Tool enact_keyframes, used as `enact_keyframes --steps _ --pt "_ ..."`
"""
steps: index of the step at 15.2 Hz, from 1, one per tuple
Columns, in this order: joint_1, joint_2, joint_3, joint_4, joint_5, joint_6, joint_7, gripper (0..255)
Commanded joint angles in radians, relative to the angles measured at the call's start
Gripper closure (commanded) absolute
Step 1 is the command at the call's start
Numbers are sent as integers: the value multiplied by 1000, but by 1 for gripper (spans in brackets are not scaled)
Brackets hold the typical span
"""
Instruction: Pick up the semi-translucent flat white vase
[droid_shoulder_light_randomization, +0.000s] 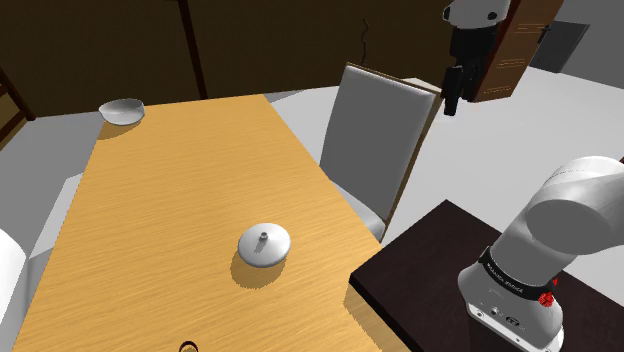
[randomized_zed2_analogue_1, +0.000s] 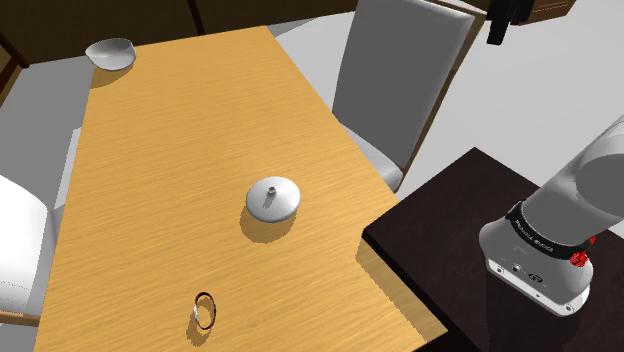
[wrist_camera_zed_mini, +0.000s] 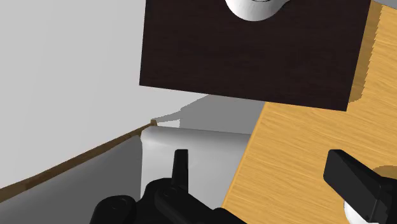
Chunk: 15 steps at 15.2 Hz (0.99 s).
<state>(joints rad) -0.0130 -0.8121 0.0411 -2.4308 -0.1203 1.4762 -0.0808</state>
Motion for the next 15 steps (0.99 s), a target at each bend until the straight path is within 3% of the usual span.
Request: enact_keyframes --steps 1,15 --pt "0 0 0 0 0 0 0 0" --pt "77 321 204 -44 157 350 254 0"
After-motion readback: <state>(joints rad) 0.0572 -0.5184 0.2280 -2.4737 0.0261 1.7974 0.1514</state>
